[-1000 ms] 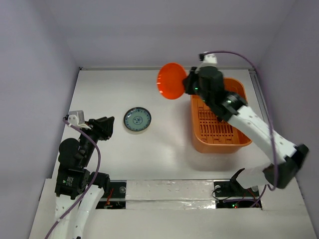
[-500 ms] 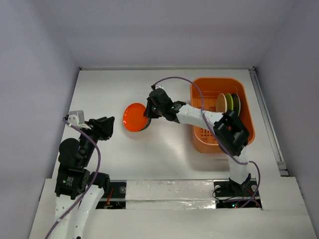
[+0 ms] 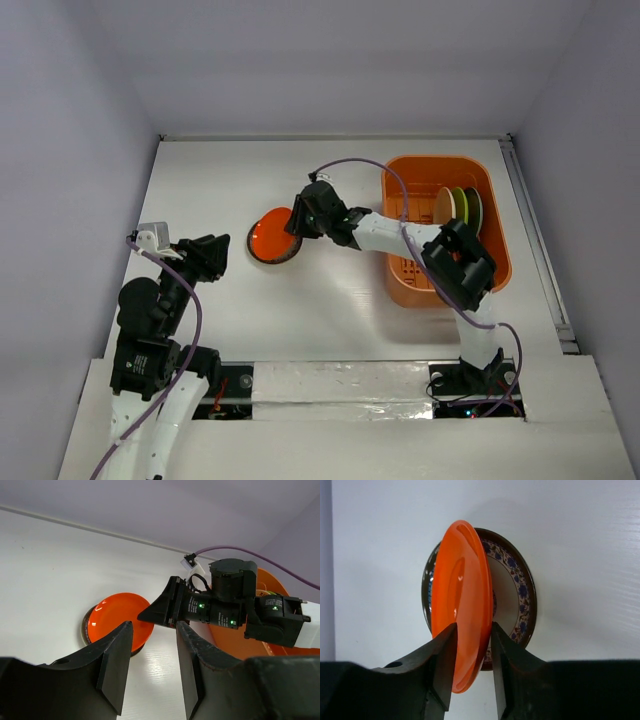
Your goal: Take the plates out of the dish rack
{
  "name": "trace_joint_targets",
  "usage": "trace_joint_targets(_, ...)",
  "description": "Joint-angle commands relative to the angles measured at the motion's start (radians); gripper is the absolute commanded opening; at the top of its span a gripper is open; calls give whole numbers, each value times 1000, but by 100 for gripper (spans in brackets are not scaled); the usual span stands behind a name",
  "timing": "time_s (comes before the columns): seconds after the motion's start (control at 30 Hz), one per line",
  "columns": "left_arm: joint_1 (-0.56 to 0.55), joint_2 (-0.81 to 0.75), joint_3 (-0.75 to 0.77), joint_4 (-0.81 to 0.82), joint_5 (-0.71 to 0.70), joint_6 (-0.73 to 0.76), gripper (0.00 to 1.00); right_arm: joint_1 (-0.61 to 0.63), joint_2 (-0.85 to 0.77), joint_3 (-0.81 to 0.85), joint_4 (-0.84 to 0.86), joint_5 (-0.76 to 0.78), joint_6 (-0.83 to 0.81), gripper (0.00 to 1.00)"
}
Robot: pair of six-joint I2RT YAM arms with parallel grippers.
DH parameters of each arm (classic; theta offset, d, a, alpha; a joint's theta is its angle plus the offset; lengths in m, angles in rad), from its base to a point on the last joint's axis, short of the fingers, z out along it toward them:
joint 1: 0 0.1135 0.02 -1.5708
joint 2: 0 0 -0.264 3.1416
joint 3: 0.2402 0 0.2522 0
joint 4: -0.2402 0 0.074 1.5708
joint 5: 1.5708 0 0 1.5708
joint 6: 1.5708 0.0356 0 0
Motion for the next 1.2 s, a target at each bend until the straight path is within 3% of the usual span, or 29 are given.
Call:
trace_joint_targets(0.0, -4, 3, -3, 41, 2, -2, 37, 0, 19, 5, 52, 5, -2, 40)
trace_joint_targets(0.07, -4, 0, -3, 43, 3, -2, 37, 0, 14, 5, 8, 10, -17, 42)
trace_joint_targets(0.23, -4, -3, -5, 41, 5, -2, 37, 0, -38, -18, -79, 83, -72, 62)
trace_joint_targets(0.3, -4, -4, -5, 43, 3, 0, 37, 0, -90, -43, -101, 131, -92, 76)
trace_joint_targets(0.47, -4, -6, -5, 43, 7, -2, 37, 0, -252, -89, -142, 135, -189, 78)
trace_joint_targets(0.53, -4, -6, -5, 43, 5, -2, 37, 0, -367, -104, -188, 177, -235, 66)
trace_joint_targets(0.57, -4, -7, -5, 41, 5, -2, 37, 0, -410, -113, -205, 254, -246, 37)
trace_joint_targets(0.63, -4, -7, -5, 41, 5, -2, 37, -29, -540, -138, -275, 336, -275, 8)
trace_joint_targets(0.67, -4, -9, -5, 41, 5, -2, 37, -47, -580, -149, -303, 408, -282, 0)
trace_joint_targets(0.83, -4, -11, -6, 44, 11, -2, 37, -241, -780, -222, -470, 597, -315, 0)
trace_joint_targets(0.93, -4, -9, -6, 46, 14, -2, 37, -338, -835, -255, -535, 682, -333, 7)
trace_joint_targets(0.97, -4, -7, -6, 48, 16, -2, 37, -358, -841, -261, -541, 682, -344, 20)
trace_joint_targets(1.07, -4, -4, -8, 51, 19, -2, 37, -394, -817, -264, -585, 668, -370, 44)
trace_joint_targets(1.17, -4, 0, -8, 51, 23, 0, 37, -406, -751, -247, -618, 660, -390, 46)
